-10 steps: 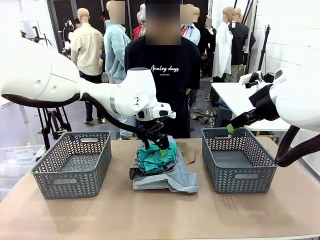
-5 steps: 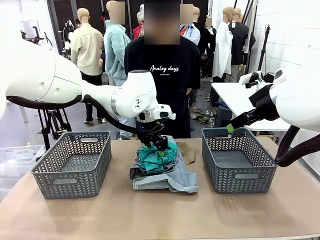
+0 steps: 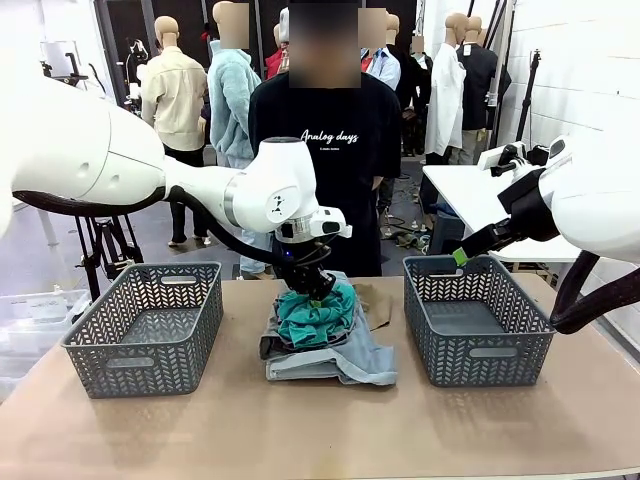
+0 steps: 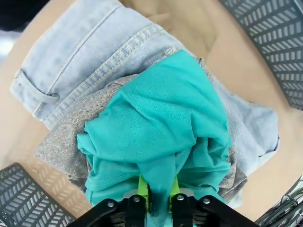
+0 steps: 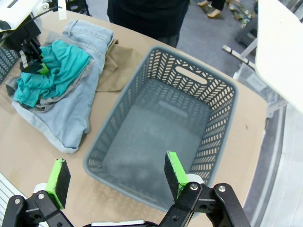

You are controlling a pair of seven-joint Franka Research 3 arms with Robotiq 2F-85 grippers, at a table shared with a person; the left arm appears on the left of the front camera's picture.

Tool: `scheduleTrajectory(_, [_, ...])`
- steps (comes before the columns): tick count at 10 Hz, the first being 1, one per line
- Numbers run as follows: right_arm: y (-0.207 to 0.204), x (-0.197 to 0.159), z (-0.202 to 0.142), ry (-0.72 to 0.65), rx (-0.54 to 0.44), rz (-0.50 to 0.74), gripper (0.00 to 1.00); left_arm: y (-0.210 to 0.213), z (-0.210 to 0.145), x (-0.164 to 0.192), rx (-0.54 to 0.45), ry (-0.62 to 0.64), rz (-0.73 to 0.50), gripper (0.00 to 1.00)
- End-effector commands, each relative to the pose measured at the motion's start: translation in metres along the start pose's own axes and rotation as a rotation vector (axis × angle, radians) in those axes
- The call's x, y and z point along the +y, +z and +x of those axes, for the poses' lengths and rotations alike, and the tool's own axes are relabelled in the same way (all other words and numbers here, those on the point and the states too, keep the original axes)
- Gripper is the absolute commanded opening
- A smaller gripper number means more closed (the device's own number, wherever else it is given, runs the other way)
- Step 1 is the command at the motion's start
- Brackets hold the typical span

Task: Sort the tops and bottoms.
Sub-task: Lift clothes from the center of the table with your left hand.

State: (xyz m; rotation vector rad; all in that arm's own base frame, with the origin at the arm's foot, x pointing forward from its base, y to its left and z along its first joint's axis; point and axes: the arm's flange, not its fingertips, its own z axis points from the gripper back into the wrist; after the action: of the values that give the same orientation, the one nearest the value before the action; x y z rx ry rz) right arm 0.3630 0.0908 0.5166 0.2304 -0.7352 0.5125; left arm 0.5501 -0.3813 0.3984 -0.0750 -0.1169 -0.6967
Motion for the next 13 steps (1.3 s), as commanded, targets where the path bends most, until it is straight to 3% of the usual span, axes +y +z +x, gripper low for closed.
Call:
scheduleTrajectory(1, [-0.002, -0.001, 0.0, 0.002, -0.007, 0.012, 1.0, 0.005, 0.001, -0.005, 0.017, 0.024, 0.028, 0.0])
scheduleTrajectory(3, [-0.002, -0.001, 0.0, 0.002, -0.007, 0.012, 1.0, 0.027, -0.003, -0.003, -0.002, 0.041, 0.043, 0.0])
scheduleTrajectory(9, [-0.002, -0.001, 0.0, 0.002, -0.007, 0.012, 1.0, 0.16, -0.019, -0.015, -0.231, 0.012, 0.21, 0.0])
scheduleTrajectory(10, [-0.002, -0.001, 0.0, 0.002, -0.007, 0.012, 1.0, 0.14, -0.007, -0.009, -0.179, -0.008, 0.148, 0.0])
scheduleTrajectory(13, [-0.002, -0.001, 0.0, 0.002, -0.007, 0.012, 1.0, 0.14, -0.007, -0.009, -0.179, -0.008, 0.148, 0.0])
